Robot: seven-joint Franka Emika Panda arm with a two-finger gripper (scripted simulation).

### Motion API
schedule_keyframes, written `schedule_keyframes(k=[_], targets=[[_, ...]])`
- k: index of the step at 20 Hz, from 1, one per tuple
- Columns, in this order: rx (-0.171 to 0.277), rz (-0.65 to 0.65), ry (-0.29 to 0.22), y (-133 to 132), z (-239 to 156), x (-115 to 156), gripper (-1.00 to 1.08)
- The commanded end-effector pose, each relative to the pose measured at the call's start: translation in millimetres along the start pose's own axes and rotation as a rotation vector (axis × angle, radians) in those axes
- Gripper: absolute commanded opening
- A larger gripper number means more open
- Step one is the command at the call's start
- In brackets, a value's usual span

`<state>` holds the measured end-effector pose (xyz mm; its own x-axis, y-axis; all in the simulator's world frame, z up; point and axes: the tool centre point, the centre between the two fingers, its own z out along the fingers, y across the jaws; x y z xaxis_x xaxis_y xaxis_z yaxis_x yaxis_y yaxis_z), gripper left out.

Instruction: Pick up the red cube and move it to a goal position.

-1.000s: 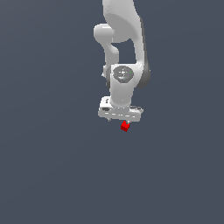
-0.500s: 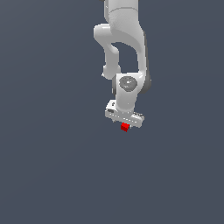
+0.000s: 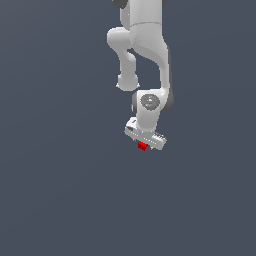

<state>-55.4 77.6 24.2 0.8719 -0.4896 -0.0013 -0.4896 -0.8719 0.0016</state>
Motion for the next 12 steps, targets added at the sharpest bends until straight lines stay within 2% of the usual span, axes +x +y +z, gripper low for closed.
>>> schedule_keyframes(k=[1, 10, 11, 12], targets=[[0.001, 0.019, 0.002, -1.8, 4.2, -1.2, 1.00], [0.002, 0.019, 0.001, -2.6, 4.2, -0.8, 1.00], [0.002, 0.019, 0.001, -2.6, 4.2, -0.8, -1.00], [0.002, 0.019, 0.001, -2.6, 4.2, -0.8, -1.00]])
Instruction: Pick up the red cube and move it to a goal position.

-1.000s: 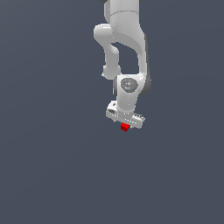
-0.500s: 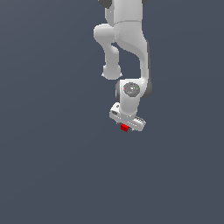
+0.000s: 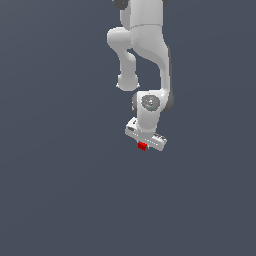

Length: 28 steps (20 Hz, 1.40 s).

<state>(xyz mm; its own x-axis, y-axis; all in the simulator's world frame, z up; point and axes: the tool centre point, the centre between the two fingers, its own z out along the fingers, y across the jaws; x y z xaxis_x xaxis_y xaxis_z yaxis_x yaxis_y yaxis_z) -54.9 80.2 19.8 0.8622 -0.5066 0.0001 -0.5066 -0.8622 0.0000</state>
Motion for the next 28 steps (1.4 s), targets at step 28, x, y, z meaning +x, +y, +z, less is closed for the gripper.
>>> schedule_keyframes(k=[28], targets=[[0.001, 0.000, -0.001, 38, -93, 13, -1.00]])
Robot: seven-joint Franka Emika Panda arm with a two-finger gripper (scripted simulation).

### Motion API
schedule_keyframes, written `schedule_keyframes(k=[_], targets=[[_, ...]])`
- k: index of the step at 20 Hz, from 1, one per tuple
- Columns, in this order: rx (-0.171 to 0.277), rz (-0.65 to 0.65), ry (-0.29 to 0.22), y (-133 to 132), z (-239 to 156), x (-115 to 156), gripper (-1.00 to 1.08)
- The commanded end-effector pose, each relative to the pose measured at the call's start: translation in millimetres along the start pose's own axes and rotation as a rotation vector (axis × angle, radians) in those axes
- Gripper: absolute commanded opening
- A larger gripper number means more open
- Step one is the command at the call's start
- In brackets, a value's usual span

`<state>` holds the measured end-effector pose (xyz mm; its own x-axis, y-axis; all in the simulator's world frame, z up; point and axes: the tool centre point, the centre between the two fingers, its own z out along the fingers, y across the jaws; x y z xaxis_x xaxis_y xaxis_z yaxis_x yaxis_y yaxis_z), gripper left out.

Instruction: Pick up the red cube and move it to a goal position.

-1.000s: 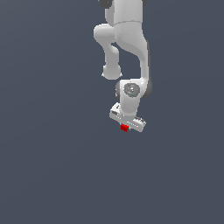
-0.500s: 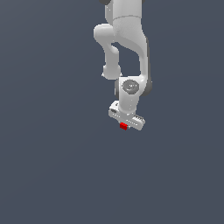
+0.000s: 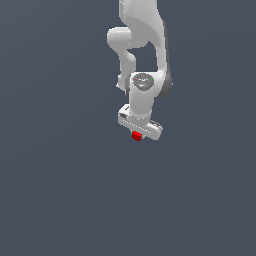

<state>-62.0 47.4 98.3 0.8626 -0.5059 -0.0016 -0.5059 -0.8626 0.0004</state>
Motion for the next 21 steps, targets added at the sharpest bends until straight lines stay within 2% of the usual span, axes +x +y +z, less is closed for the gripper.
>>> schedule_keyframes(k=[1, 11, 21], targets=[[0.001, 0.001, 0.001, 10, -24, 4, -1.00], [0.001, 0.001, 0.001, 40, -105, 17, -1.00], [0.000, 0.000, 0.002, 50, -133, 23, -1.00]])
